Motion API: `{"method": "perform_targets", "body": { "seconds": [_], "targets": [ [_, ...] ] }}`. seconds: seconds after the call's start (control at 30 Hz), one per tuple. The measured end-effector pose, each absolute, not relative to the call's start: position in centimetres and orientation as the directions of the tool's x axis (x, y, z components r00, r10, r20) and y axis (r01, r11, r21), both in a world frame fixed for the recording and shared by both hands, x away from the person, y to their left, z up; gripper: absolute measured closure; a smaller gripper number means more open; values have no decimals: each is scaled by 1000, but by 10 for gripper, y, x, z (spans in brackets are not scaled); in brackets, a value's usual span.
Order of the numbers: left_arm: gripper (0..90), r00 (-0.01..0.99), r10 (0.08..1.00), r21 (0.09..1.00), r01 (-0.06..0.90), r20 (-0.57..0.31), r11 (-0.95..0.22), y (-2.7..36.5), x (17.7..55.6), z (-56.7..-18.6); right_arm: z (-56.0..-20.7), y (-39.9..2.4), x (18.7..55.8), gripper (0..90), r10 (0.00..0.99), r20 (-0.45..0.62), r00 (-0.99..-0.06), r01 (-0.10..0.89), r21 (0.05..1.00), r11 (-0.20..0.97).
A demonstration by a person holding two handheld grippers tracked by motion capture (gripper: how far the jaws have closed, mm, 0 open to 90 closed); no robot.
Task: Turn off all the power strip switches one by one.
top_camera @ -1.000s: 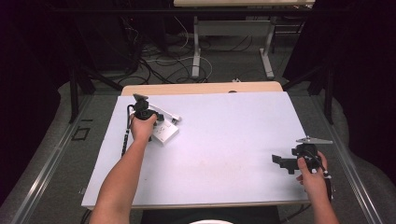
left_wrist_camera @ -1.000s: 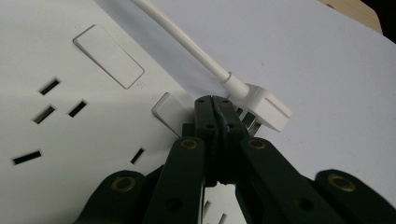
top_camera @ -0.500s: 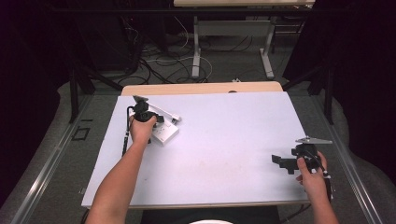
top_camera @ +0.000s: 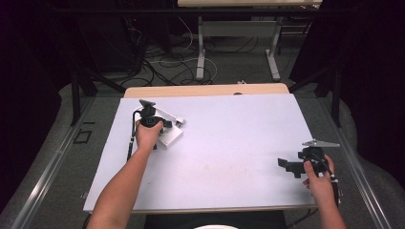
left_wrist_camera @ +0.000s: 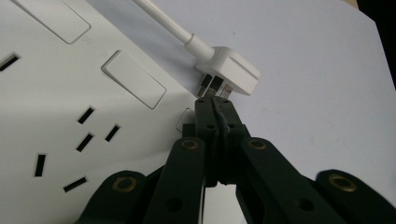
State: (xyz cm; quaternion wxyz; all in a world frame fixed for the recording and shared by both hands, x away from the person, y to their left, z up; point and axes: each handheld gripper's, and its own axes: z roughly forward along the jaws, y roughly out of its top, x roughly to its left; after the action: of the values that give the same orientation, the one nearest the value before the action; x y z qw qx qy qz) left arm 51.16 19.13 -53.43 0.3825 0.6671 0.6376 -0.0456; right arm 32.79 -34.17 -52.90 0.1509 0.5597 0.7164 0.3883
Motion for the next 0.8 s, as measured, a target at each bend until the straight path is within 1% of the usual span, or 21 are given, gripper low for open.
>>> {"method": "perform_targets", "body": {
  "seconds": [0.1, 0.17, 0.2, 0.33, 0.4, 0.43, 0.5, 0.53, 0.67, 0.8],
  "targets": [
    [900, 201, 820, 453, 888, -536, 79, 192, 511, -534, -529, -341, 328, 33, 918, 218, -332, 685, 725, 75],
    [900, 205, 820, 455, 887, -535, 75, 191, 511, -533, -529, -341, 328, 33, 917, 216, -335, 685, 724, 79],
    [900, 192, 819, 452, 887, -541, 91, 189, 510, -533, -529, -341, 328, 33, 917, 217, -334, 685, 724, 79],
    [900, 212, 827, 463, 884, -521, 65, 190, 510, -533, -529, -340, 328, 33, 919, 220, -328, 688, 722, 73],
    [900, 207, 819, 461, 884, -536, 79, 188, 509, -534, -529, -340, 328, 33, 919, 220, -328, 688, 722, 73],
    [900, 216, 822, 455, 889, -527, 59, 188, 509, -534, -529, -340, 328, 33, 919, 220, -328, 688, 722, 73],
    [900, 216, 794, 438, 896, -568, 69, 186, 509, -538, -529, -340, 328, 33, 918, 220, -330, 687, 723, 74],
    [900, 216, 794, 442, 894, -568, 73, 184, 508, -538, -529, -340, 328, 33, 918, 221, -331, 687, 723, 74],
    [900, 233, 825, 462, 886, -515, 38, 178, 506, -534, -528, -340, 328, 33, 917, 218, -335, 684, 726, 77],
    [900, 235, 822, 468, 883, -518, 42, 178, 506, -535, -528, -341, 328, 33, 917, 217, -334, 683, 726, 77]
  ]
}}
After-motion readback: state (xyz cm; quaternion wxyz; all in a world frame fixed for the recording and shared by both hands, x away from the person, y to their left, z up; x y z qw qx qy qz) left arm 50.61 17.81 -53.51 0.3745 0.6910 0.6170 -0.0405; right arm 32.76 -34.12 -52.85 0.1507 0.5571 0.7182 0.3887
